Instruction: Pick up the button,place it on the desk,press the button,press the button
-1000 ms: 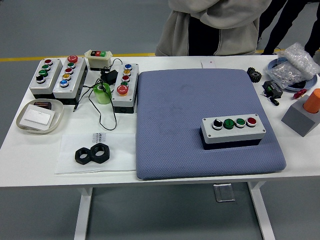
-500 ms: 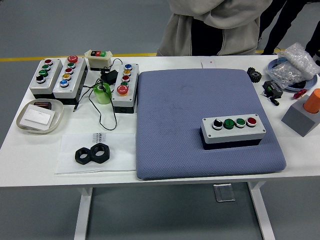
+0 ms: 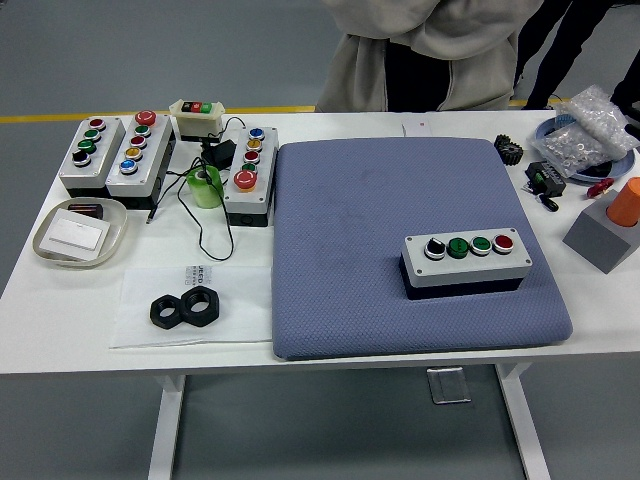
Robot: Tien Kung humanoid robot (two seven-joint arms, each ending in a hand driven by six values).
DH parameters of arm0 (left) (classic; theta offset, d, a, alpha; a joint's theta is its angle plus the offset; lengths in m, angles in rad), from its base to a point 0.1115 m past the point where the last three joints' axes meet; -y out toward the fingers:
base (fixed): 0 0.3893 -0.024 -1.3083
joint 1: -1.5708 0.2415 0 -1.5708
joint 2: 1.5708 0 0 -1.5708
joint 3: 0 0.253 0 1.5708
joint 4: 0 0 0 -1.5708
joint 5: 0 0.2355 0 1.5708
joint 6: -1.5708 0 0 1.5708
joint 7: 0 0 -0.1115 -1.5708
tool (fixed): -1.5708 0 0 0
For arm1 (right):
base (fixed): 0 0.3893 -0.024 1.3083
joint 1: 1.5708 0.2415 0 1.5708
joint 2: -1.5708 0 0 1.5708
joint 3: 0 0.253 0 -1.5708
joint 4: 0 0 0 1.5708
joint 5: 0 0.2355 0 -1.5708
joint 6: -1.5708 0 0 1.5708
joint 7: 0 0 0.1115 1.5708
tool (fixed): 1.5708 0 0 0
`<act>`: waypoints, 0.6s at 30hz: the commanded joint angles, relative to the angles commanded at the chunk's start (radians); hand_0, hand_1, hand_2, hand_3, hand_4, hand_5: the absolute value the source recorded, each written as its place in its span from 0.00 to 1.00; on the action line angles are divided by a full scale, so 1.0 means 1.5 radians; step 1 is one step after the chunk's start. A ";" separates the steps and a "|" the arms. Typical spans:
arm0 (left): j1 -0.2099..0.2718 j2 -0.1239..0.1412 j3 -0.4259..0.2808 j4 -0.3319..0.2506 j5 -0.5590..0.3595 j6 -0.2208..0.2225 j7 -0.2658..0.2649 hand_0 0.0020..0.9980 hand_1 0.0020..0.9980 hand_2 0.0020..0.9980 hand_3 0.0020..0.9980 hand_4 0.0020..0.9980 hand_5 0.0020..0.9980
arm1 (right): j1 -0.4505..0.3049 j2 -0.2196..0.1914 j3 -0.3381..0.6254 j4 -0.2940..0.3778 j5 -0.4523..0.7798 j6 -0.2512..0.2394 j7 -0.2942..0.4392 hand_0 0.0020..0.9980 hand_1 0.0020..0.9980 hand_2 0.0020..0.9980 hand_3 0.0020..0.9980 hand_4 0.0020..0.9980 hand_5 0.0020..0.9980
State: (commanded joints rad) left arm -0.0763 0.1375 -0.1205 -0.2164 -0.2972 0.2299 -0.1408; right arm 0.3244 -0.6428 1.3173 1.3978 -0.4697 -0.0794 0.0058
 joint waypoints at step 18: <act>0.005 -0.001 -0.008 0.001 0.010 0.002 0.003 0.72 0.83 0.89 0.83 0.64 1.00 | -0.002 -0.001 -0.003 0.002 -0.004 0.011 -0.006 0.95 0.86 0.87 0.85 0.67 0.64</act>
State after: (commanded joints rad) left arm -0.0690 0.1361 -0.1328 -0.2154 -0.2815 0.2324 -0.1364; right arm 0.3212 -0.6436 1.3127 1.4012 -0.4754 -0.0628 -0.0031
